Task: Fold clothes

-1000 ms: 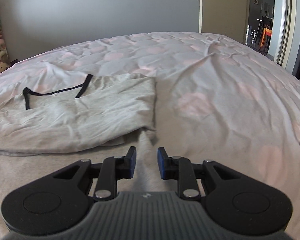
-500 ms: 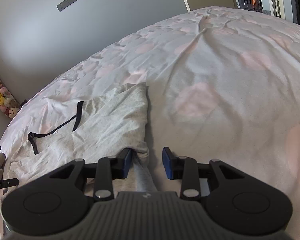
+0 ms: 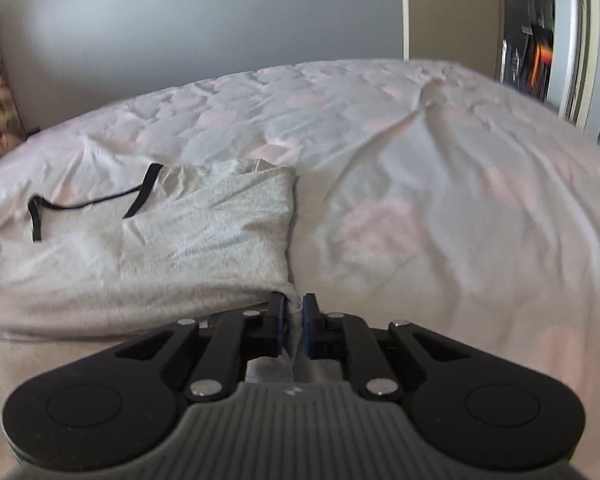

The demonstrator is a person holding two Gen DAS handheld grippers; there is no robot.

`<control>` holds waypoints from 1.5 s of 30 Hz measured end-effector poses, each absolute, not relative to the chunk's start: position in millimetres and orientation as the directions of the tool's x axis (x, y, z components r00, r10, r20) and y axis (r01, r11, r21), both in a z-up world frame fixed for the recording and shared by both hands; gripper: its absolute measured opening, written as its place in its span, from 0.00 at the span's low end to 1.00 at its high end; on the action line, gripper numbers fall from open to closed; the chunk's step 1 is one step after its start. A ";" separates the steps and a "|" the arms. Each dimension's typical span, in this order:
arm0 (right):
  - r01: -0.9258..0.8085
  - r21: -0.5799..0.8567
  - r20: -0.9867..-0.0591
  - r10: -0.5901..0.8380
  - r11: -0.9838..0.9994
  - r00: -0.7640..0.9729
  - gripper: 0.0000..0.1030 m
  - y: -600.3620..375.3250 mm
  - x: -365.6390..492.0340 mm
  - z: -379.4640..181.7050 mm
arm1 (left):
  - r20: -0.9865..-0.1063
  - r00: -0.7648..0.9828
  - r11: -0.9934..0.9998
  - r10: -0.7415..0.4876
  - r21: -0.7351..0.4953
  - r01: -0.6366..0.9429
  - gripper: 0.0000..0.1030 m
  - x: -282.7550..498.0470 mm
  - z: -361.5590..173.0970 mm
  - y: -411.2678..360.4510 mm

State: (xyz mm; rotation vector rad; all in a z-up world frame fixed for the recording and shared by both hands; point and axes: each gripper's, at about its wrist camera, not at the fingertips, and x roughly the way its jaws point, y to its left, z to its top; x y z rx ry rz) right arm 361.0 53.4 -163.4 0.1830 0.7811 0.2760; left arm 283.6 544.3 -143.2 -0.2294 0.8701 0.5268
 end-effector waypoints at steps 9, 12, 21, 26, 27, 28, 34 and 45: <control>-0.232 0.104 -0.673 0.240 0.967 0.699 0.10 72.4 350.9 -154.2 | -0.697 0.611 0.851 0.375 -0.003 -0.525 0.05 285.3 -103.8 549.3; -0.250 0.104 -0.677 0.253 0.963 0.691 0.10 76.6 350.4 -156.0 | -0.752 0.529 0.816 0.392 0.019 -0.577 0.05 288.8 -115.8 563.2; -0.246 0.109 -0.705 0.249 0.963 0.664 0.12 70.9 349.4 -159.8 | -0.791 0.460 0.828 0.403 0.101 -0.552 0.05 289.3 -156.7 566.7; -0.224 0.111 -0.725 0.233 0.968 0.649 0.11 63.7 349.0 -161.3 | -0.794 0.476 0.838 0.379 0.076 -0.540 0.05 284.1 -154.1 571.8; -0.218 0.105 -0.727 0.224 0.970 0.649 0.10 61.6 347.8 -160.2 | -0.793 0.479 0.841 0.377 0.077 -0.535 0.06 284.0 -153.6 571.7; -0.212 0.102 -0.728 0.218 0.972 0.650 0.10 59.3 346.5 -159.0 | -0.789 0.483 0.844 0.379 0.081 -0.530 0.08 283.5 -152.6 570.9; -0.155 0.133 -0.681 0.204 0.979 0.704 0.10 42.0 336.6 -142.6 | -0.747 0.519 0.831 0.415 0.079 -0.551 0.24 264.7 -133.8 563.7; -0.197 0.149 -0.705 0.244 0.969 0.666 0.17 54.4 331.9 -148.8 | -0.750 0.505 0.841 0.427 0.124 -0.526 0.44 201.7 -129.3 519.6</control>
